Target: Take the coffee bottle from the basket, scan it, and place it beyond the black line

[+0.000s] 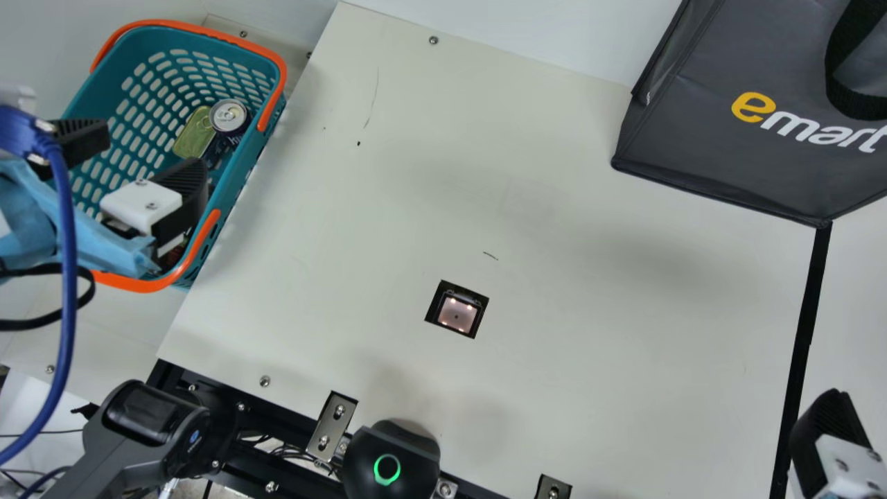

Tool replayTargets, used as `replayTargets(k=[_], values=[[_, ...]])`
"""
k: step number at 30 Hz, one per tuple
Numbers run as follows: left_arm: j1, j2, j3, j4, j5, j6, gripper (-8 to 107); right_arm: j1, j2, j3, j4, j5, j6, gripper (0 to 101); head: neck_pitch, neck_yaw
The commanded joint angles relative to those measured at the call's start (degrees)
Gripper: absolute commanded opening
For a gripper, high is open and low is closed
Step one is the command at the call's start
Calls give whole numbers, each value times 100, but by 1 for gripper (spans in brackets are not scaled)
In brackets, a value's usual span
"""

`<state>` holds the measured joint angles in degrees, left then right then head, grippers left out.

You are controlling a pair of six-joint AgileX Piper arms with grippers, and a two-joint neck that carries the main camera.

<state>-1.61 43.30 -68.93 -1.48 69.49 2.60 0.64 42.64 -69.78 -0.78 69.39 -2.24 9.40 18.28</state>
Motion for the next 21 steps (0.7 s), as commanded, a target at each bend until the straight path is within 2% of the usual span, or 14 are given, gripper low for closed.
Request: replayTargets(k=[1, 14, 21], values=[[0, 0, 0, 0, 0, 0, 90, 0, 0, 0, 0, 0, 0, 91, -148, 14], [-31, 55, 43, 79, -29, -98, 90, 0, 0, 0, 0, 0, 0, 91, -148, 14], [171, 168, 154, 113, -145, -176, 90, 0, 0, 0, 0, 0, 0, 91, -148, 14]])
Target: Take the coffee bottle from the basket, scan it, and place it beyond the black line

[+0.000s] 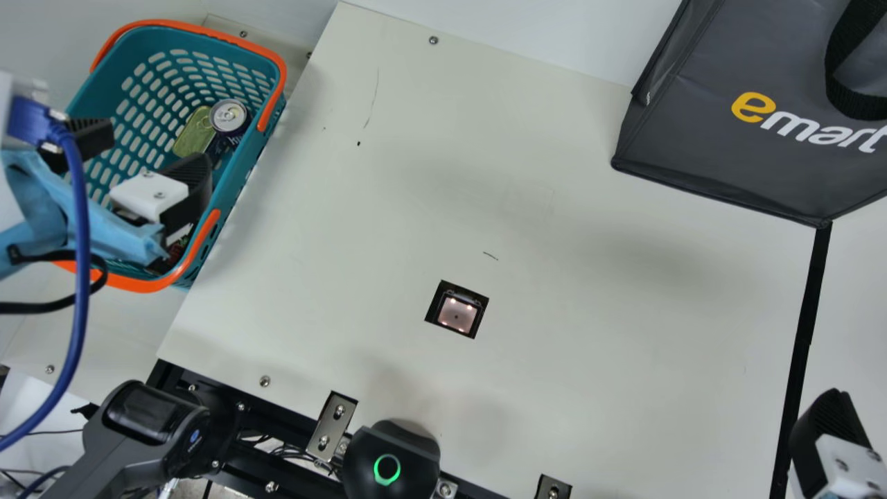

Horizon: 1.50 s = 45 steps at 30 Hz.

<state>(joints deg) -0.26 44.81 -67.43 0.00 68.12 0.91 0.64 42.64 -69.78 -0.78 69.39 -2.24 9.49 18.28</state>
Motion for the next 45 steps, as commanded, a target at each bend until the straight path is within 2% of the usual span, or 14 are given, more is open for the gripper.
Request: replayTargets(k=[1, 13, 30, 45], values=[[101, 37, 21, -54, -32, 3, 90, 0, 0, 0, 0, 0, 0, 91, -157, 14], [1256, 338, 141, -592, -344, 586, 90, 0, 0, 0, 0, 0, 0, 91, -157, 14], [3020, 756, 527, -1612, -743, 2332, 90, 0, 0, 0, 0, 0, 0, 91, -157, 14], [3754, 1238, 868, -2075, -1103, 3294, 90, 0, 0, 0, 0, 0, 0, 91, -157, 14]])
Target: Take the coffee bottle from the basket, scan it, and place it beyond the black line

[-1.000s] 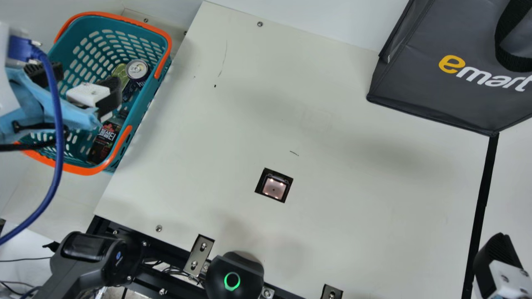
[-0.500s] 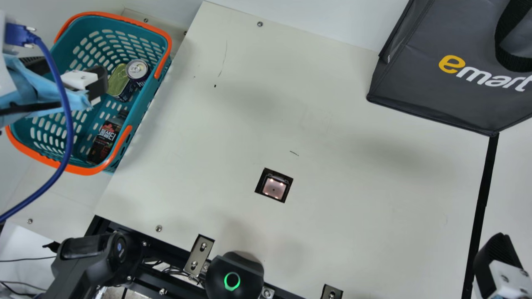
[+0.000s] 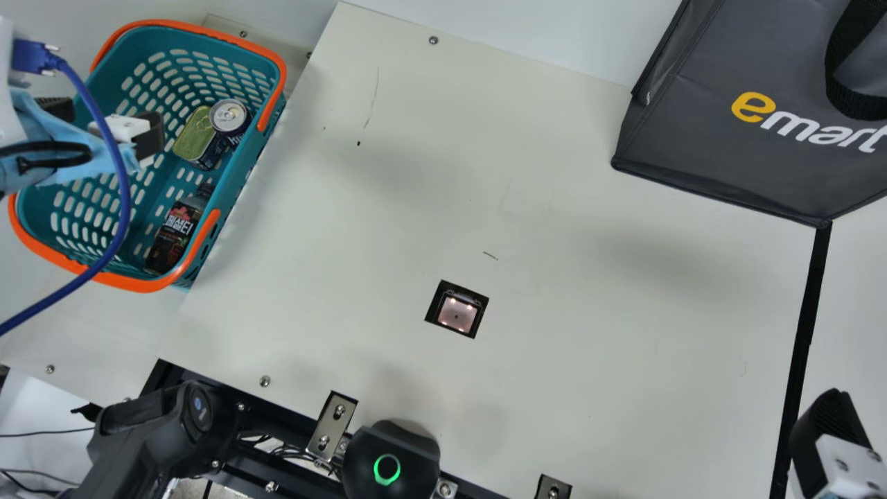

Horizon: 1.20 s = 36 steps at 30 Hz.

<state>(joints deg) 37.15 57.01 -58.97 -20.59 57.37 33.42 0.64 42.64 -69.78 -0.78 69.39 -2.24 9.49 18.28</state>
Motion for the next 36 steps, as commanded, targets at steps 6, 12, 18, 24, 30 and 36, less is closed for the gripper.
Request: replayTargets(k=[6, 12, 18, 24, 30, 36], values=[[110, 233, 184, -75, -234, 281, 90, 0, 0, 0, 0, 0, 0, 91, -157, 14], [209, 511, 302, -125, -463, 526, 90, 0, 0, 0, 0, 0, 0, 91, -157, 14], [296, 837, 376, -212, -684, 783, 90, 0, 0, 0, 0, 0, 0, 91, -157, 14], [360, 1169, 407, -322, -857, 1057, 90, 0, 0, 0, 0, 0, 0, 91, -157, 14], [378, 1506, 431, -405, -1048, 1307, 90, 0, 0, 0, 0, 0, 0, 91, -157, 14], [352, 1814, 506, -386, -1300, 1472, 90, 0, 0, 0, 0, 0, 0, 91, -157, 14]])
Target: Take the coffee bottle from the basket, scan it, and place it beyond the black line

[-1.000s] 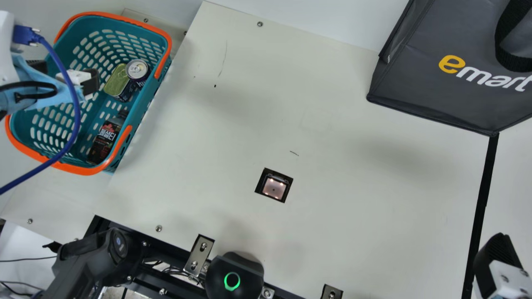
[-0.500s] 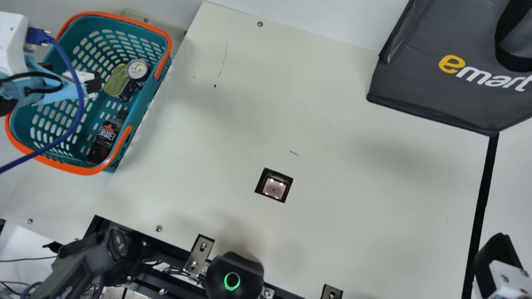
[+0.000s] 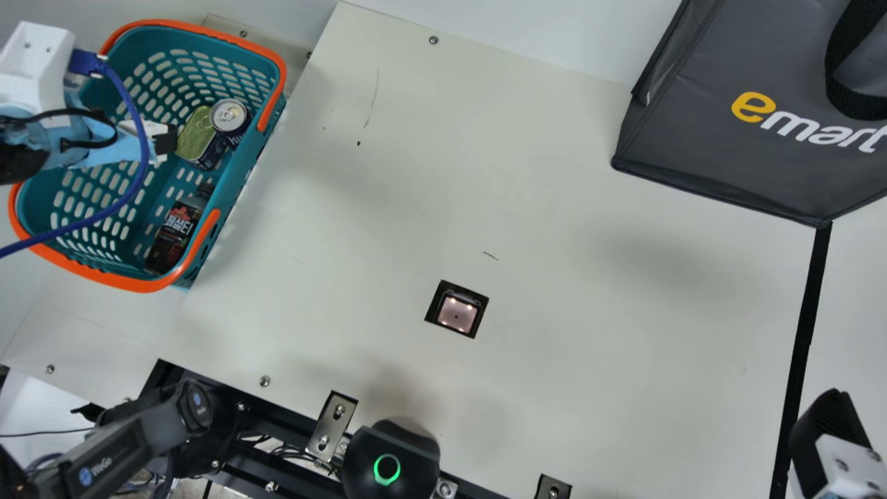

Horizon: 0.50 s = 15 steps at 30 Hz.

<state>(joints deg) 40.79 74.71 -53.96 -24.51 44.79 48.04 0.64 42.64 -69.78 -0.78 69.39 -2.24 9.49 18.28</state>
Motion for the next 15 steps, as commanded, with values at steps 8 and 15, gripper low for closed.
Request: replayTargets(k=[8, 15], values=[[-19, 427, 130, -58, -365, 291, 90, 0, 0, 0, 0, 0, 0, 91, -157, 14], [9, 756, 239, -131, -606, 590, 90, 0, 0, 0, 0, 0, 0, 91, -157, 14]])
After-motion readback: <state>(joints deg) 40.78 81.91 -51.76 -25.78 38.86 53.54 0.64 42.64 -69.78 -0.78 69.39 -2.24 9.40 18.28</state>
